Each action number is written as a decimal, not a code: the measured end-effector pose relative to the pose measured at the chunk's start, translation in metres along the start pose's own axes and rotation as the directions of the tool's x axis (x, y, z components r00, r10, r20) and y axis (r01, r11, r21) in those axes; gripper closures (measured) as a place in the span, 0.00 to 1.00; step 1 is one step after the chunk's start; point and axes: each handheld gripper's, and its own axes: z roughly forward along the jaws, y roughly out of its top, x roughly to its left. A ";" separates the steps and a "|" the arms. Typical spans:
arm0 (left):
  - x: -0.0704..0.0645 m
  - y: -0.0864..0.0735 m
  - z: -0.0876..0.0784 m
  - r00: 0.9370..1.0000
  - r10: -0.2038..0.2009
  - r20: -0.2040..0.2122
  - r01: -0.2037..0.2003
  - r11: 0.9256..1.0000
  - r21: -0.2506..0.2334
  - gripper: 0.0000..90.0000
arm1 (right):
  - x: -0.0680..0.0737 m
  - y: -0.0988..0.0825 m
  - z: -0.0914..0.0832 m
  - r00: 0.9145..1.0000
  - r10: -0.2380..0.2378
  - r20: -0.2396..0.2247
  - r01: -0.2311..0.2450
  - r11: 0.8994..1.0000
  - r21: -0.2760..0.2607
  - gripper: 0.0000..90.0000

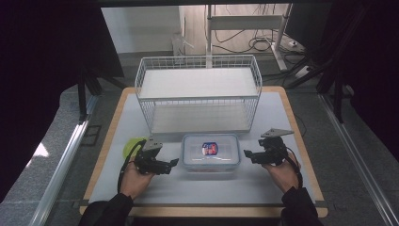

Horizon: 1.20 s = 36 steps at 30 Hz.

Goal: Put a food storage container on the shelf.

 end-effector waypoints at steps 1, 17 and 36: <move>0.000 0.000 0.000 1.000 0.005 0.006 -0.005 1.000 -0.003 0.11 | 0.000 0.000 0.000 1.000 -0.001 0.000 0.001 1.000 -0.005 0.22; -0.002 0.023 0.005 0.991 -0.020 0.136 0.020 1.000 -0.003 0.06 | 0.005 0.007 -0.006 0.997 0.000 -0.077 -0.005 0.998 -0.065 0.09; -0.002 0.037 0.051 0.950 -0.138 0.279 0.116 0.989 0.093 0.00 | 0.032 0.020 0.031 0.961 0.025 -0.275 -0.004 0.997 0.079 0.00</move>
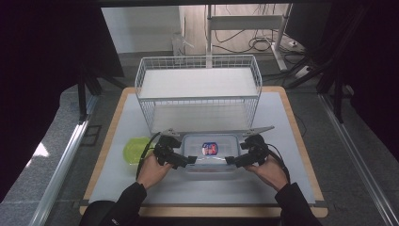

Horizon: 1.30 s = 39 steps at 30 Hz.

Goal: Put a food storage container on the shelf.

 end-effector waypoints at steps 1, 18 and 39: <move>0.002 0.000 0.001 1.000 -0.015 0.010 0.015 1.000 0.002 0.00 | -0.001 0.001 0.002 1.000 0.009 -0.007 -0.009 1.000 0.006 0.00; 0.007 -0.003 0.001 0.982 -0.153 0.110 0.146 0.987 0.072 0.08 | -0.011 0.000 0.001 0.980 0.167 -0.108 -0.161 0.985 0.056 0.15; 0.001 -0.030 -0.029 0.970 -0.157 0.185 0.176 0.980 -0.093 0.51 | -0.008 -0.033 -0.031 0.941 0.269 -0.206 -0.287 0.956 -0.060 0.54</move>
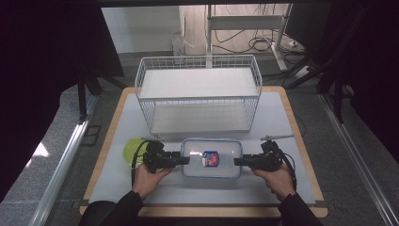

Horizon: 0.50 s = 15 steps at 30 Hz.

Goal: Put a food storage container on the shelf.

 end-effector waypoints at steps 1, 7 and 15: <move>0.000 0.000 0.000 1.000 -0.005 -0.002 0.005 1.000 0.002 0.50 | -0.001 -0.001 0.001 1.000 0.009 -0.006 -0.008 1.000 0.013 0.53; -0.003 0.001 0.000 1.000 0.019 -0.023 -0.019 1.000 0.000 0.51 | -0.002 -0.001 0.000 0.999 0.035 -0.017 -0.035 0.999 0.009 0.57; -0.006 0.002 -0.001 0.998 0.035 -0.057 -0.037 0.999 -0.024 0.53 | 0.003 -0.001 -0.001 1.000 0.001 0.015 -0.001 0.999 -0.042 0.59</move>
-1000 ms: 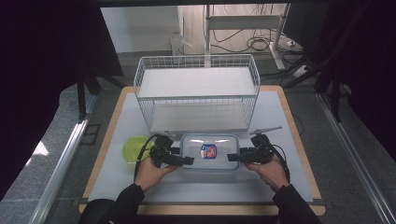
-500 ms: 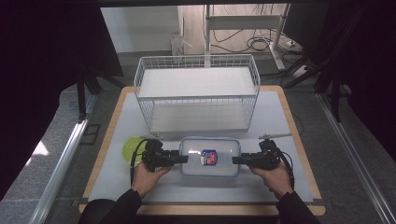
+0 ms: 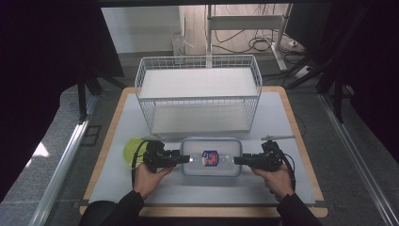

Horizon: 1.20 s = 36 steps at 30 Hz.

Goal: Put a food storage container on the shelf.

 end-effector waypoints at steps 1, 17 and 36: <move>-0.001 0.000 0.000 1.000 0.008 -0.006 -0.008 1.000 0.000 0.53 | 0.002 0.001 0.000 1.000 -0.017 0.016 0.017 1.000 -0.006 0.58; -0.014 0.029 -0.028 0.996 0.076 -0.038 -0.078 0.995 -0.067 0.54 | 0.024 0.024 -0.011 0.995 -0.100 0.021 0.101 0.990 -0.097 0.58; -0.018 0.077 -0.063 0.993 0.096 -0.068 -0.105 0.985 -0.134 0.53 | 0.051 0.086 -0.019 0.986 -0.165 0.018 0.166 0.974 -0.154 0.58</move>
